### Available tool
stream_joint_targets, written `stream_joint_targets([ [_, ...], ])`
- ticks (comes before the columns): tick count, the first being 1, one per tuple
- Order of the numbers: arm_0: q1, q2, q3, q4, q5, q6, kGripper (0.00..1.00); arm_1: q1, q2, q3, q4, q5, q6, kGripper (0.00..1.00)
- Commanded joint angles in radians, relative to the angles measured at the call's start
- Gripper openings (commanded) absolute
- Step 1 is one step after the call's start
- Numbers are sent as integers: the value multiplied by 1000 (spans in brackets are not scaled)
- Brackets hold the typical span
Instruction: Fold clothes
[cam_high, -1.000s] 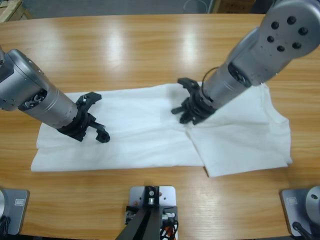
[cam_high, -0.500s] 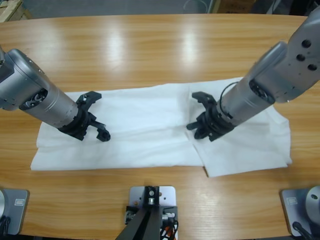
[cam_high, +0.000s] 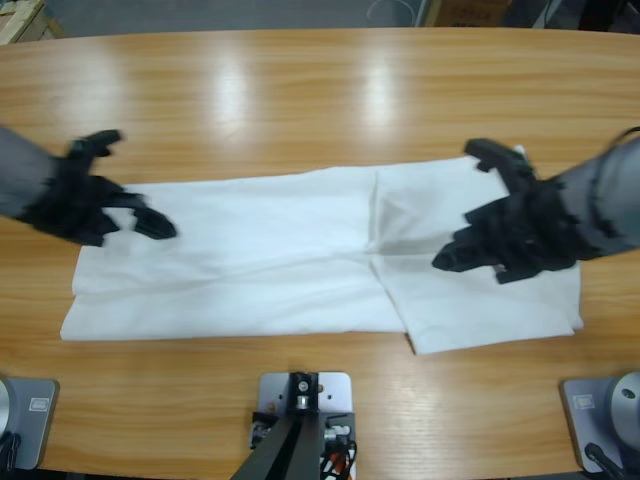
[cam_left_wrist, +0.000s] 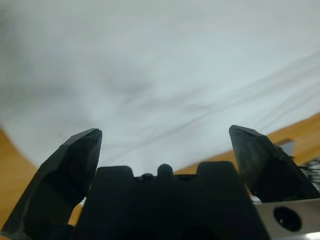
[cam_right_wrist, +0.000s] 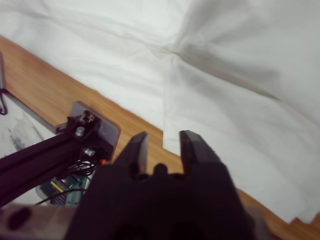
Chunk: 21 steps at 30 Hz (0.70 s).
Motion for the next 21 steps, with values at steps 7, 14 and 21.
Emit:
stream_joint_targets([
  [7,386,73,248,-45,-173,107,956,11,-82,76,-18,-42,52,1000],
  [14,388,174,214,-46,-86,80,1000,11,-106,132,-38,-42,58,1000],
  [21,388,240,187,-41,-67,72,1000,11,-117,166,-62,-42,61,1000],
])
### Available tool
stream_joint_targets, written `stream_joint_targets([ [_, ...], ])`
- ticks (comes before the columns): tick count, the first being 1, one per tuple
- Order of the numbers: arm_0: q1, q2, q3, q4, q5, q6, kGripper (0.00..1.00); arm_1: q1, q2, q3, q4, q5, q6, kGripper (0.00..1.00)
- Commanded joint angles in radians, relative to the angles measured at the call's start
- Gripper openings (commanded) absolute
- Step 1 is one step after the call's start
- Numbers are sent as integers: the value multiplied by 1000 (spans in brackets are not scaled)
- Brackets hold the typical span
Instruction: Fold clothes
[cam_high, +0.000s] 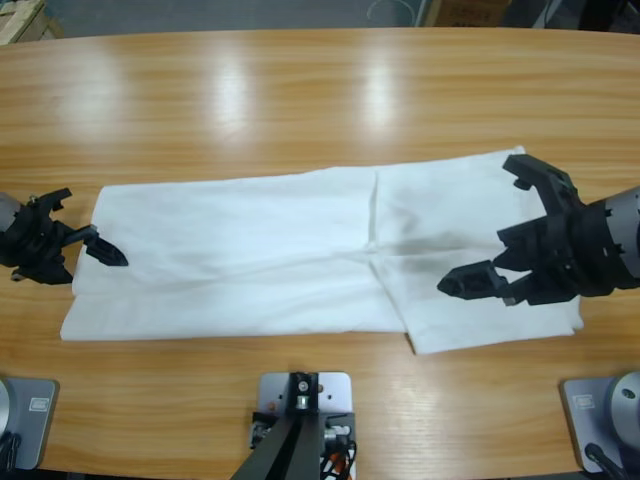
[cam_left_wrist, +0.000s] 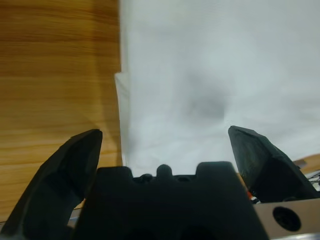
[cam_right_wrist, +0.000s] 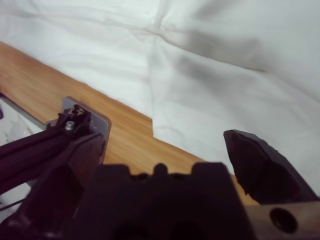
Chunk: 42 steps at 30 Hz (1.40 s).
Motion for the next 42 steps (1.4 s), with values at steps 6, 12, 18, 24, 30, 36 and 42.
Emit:
stream_joint_targets([
  [6,4,115,-24,-3,-42,11,830,9,-32,54,-37,-30,12,1000],
  [12,5,136,-42,26,-111,47,823,9,-29,55,-65,-33,12,1000],
  [18,0,230,27,-112,-211,57,827,9,-39,71,-67,-34,13,1000],
  [24,-49,203,59,-236,-196,-1,753,9,-49,89,-66,-33,13,1000],
  [30,-42,144,64,-247,-199,5,190,9,-45,91,-66,-33,14,1000],
  [36,-45,105,77,-245,-149,79,0,9,-27,91,-66,-29,14,1000],
  [42,-94,40,31,-222,-37,91,0,9,-7,89,-66,-27,14,1000],
])
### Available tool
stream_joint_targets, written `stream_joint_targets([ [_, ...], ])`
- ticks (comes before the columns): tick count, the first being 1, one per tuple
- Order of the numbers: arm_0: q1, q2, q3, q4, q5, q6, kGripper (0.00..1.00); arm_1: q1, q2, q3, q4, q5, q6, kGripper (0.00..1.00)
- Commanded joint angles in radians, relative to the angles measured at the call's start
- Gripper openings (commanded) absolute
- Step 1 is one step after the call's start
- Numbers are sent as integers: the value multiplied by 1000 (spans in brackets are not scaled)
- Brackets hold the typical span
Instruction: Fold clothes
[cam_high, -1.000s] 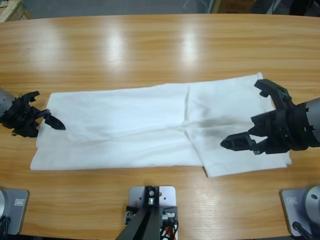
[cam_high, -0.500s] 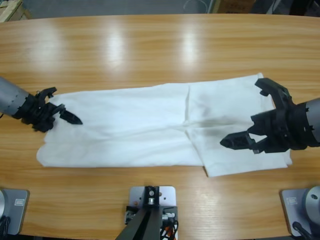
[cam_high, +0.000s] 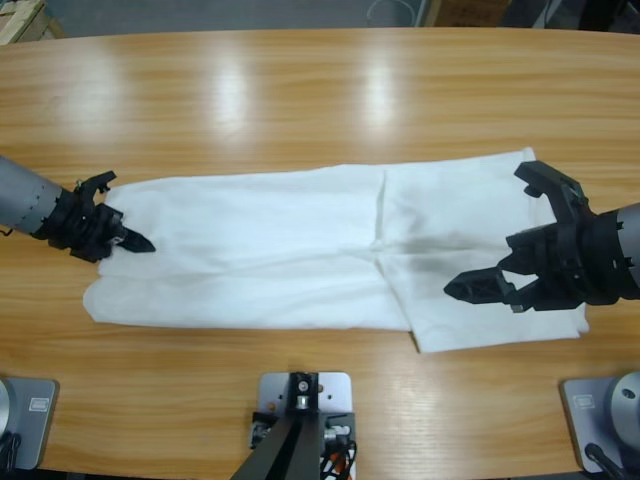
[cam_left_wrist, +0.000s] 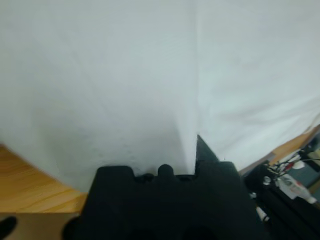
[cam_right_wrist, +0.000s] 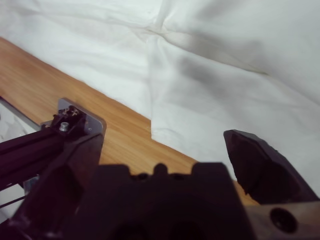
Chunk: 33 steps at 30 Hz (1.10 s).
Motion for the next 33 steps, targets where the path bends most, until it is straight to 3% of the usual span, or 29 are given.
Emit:
stream_joint_targets([
  [1,-60,-44,-30,50,165,27,0,9,30,31,-11,-9,12,1000],
  [5,-74,-74,-198,285,315,42,0,9,15,34,-5,-11,12,1000],
  [9,-21,-75,-385,530,420,74,0,9,7,32,0,-14,12,1000],
  [18,298,-86,-524,733,567,251,0,8,7,21,2,-15,17,1000],
  [21,326,-100,-595,807,578,303,0,7,10,17,1,-16,17,1000],
  [26,143,-91,-761,957,570,283,0,6,19,19,-2,-21,26,1000],
  [33,-262,54,-1109,1167,494,116,0,6,7,15,-5,-29,37,1000],
])
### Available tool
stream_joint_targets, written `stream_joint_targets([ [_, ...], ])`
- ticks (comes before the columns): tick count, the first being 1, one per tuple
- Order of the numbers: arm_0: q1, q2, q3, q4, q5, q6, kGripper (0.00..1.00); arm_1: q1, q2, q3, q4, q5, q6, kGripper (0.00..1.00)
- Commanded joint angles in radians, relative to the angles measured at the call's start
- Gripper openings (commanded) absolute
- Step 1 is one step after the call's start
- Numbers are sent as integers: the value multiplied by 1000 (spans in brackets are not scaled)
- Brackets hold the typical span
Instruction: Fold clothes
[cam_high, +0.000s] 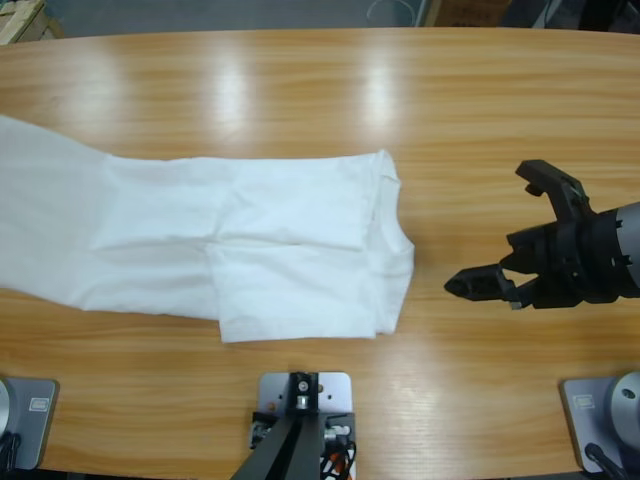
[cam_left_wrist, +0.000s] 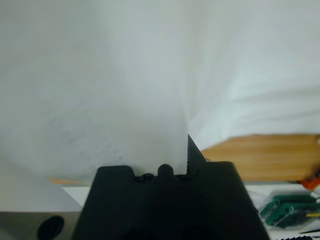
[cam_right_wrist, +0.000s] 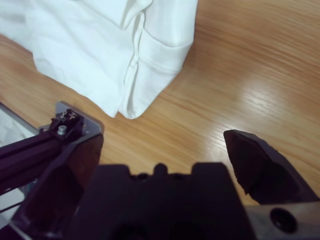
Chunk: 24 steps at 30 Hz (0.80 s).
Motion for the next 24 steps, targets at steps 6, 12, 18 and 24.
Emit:
stream_joint_targets([
  [6,-524,278,-492,225,-107,-220,0,6,-10,11,3,-41,20,1000],
  [12,-600,351,-576,225,-151,-246,0,-83,-32,-1,30,-71,0,1000],
  [18,-692,406,-663,225,-209,-237,0,-125,1,-9,26,-71,-28,1000],
  [24,-751,485,-735,225,-224,-255,0,-125,8,-8,25,-70,-30,1000],
])
